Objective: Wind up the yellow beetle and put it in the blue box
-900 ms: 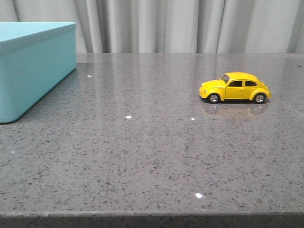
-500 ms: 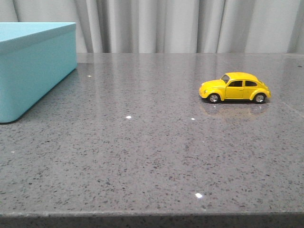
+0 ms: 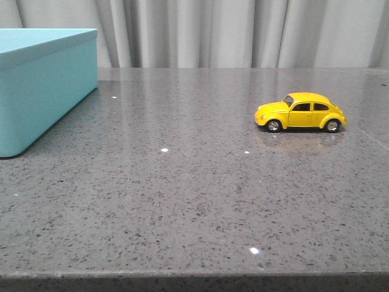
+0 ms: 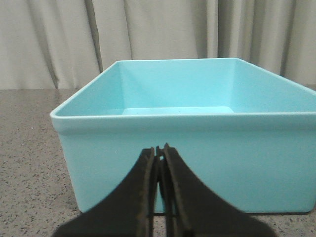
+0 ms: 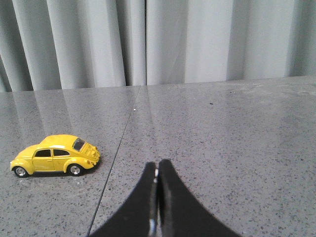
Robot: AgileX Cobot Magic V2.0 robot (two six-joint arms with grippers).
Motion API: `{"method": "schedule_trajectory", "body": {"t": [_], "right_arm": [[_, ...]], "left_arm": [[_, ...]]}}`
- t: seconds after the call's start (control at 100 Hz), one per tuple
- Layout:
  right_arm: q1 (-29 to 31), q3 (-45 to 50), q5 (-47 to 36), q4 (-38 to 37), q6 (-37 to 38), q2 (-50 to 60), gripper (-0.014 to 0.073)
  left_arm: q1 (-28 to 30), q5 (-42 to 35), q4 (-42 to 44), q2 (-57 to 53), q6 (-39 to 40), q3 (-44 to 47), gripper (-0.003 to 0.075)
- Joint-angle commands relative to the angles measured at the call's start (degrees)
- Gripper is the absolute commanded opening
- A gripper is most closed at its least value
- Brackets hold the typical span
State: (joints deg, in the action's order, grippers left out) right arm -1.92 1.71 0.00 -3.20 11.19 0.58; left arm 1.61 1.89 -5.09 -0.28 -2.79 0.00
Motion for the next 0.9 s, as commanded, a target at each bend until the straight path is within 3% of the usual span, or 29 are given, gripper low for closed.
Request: {"method": "schedule_trajectory", "body": {"t": [0.0,0.35,0.64,0.89], "right_arm": [[0.2,-1.1,-5.3,-0.5,-0.2,1.3,-0.0068],[0.0,-8.1,3.3,-0.5,-0.2,-1.7,-0.0059],[0.0,-18.7,12.9,-0.5,-0.2,-12.2,-0.0059],[0.0,-25.3,14.3,-0.5,-0.2,-22.1,-0.0059]], "left_arm": [[0.0,-4.9,-1.1,-1.9,0.4,1.1,-0.0019],[0.1,0.3,-1.2,0.9,0.4,-5.9,-0.0019],[0.1,0.1,-3.2,10.1,0.4,-15.1,-0.0019],[0.1,4.1,-3.2,19.3,0.4,-22.6,-0.0019]]}}
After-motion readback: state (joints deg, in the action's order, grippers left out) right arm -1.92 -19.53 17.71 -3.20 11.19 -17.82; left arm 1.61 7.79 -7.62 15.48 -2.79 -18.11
